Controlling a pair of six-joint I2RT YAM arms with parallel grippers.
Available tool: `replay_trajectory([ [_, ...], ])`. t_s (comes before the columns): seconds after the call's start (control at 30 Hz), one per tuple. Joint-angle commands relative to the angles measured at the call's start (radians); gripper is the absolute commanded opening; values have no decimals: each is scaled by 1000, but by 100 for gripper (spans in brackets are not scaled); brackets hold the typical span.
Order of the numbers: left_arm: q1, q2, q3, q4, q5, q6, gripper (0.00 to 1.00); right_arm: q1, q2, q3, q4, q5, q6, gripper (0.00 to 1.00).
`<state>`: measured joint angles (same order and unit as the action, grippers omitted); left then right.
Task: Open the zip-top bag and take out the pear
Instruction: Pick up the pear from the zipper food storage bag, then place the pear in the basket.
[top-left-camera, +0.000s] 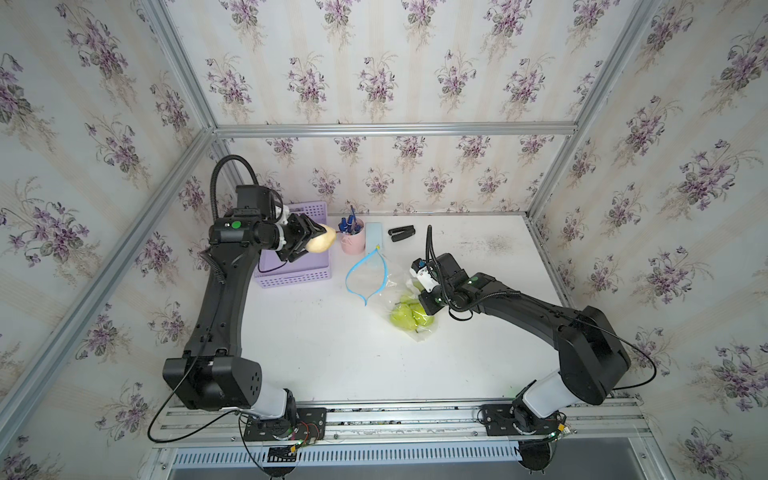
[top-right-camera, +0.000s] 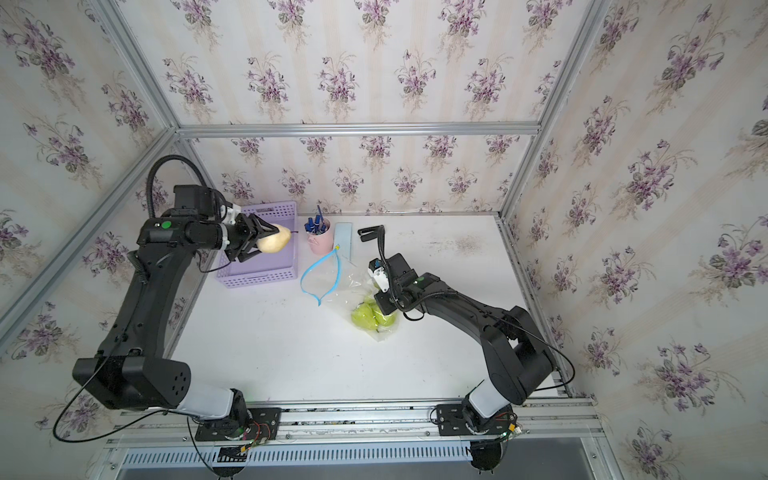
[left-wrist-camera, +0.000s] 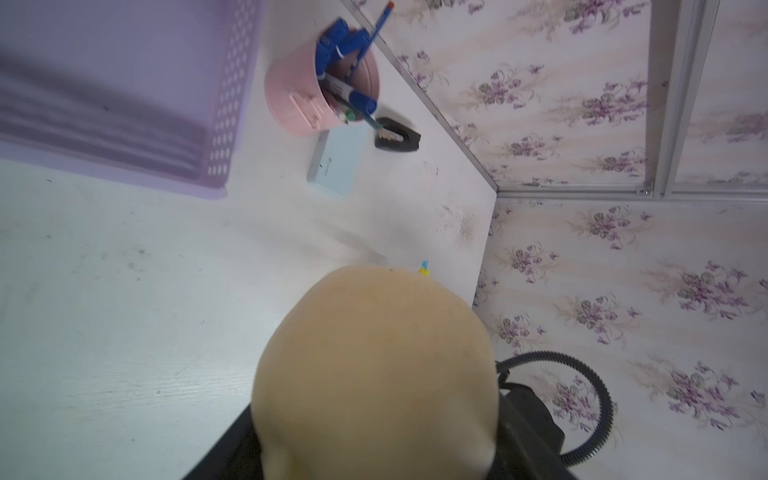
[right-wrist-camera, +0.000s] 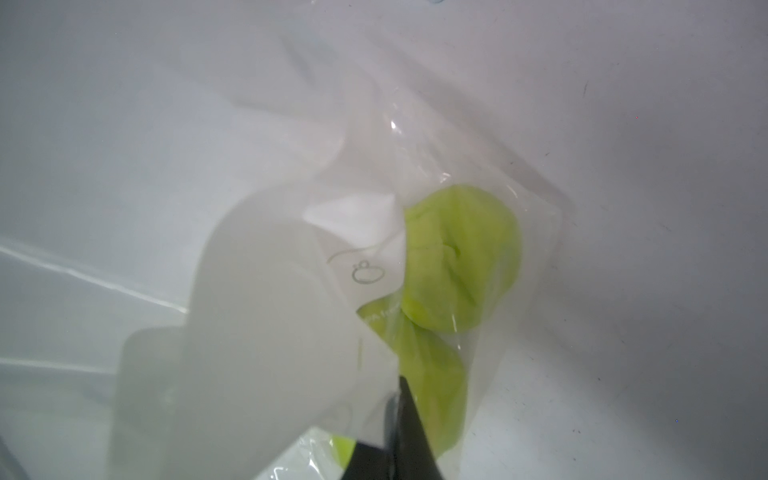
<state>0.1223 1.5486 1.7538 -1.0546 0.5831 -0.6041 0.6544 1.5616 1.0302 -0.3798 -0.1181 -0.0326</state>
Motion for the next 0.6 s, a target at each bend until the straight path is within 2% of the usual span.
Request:
replay_trajectory([
  [0.0, 45, 83, 61, -90, -140, 71, 58, -1, -13, 10, -3, -9, 13, 0],
  [0.07, 67, 139, 77, -77, -185, 81, 60, 0, -15, 14, -4, -20, 17, 0],
  [0.1, 75, 168, 79, -57, -195, 79, 67, 0, -16, 12, -2, -23, 18, 0],
  [0.17, 82, 233, 98, -11, -195, 75, 90, -1, -18, 8, -1, -37, 25, 0],
  [0.27, 80, 271, 193, -37, -146, 41, 100, -1, -27, 0, -4, -50, 29, 0],
  [0.43, 21, 97, 186, -61, -87, 8, 100, -1, -40, -21, 4, -55, 31, 0],
  [0.5, -20, 17, 100, -65, -45, -2, 100, -1, -39, -22, 4, -52, 31, 0],
  [0.57, -91, -68, -44, -49, -19, -15, 100, -1, -38, -21, 4, -49, 33, 0],
])
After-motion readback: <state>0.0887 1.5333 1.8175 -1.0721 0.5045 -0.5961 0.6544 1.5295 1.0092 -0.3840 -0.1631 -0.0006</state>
